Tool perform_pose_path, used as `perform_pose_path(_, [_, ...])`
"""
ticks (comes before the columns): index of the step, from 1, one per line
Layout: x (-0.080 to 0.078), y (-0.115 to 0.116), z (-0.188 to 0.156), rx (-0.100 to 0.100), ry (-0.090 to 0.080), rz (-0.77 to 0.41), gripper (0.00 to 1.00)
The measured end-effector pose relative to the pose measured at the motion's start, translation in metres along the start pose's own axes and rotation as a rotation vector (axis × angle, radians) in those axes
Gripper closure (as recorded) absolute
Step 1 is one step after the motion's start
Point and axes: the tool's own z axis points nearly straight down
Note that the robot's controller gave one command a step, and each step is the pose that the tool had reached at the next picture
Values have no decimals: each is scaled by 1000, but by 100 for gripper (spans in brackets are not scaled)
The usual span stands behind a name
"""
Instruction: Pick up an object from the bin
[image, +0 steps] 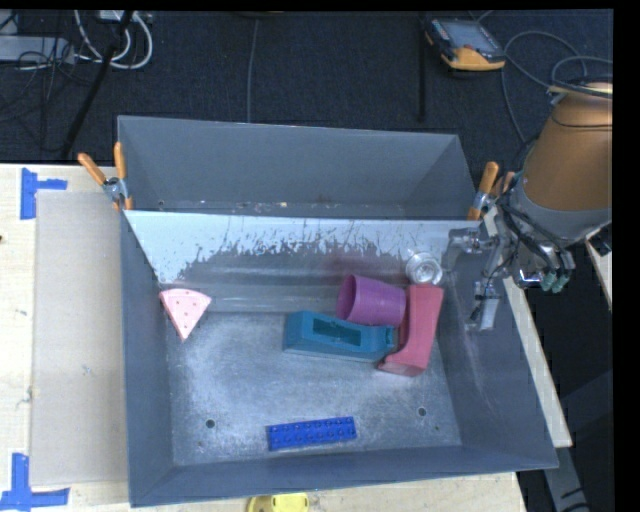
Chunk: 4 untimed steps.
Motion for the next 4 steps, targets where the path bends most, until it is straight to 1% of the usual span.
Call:
perform_pose_path(1, [-1,1,-5,2,-8,-3,0])
perform_pose_path(2, [-5,3,48,5,-14,-295,0])
perform_pose_path(3, [-17,6,73,2,-6,-644,0])
perform_pose_path(4, [-14,-9,81,3,-7,-827,0])
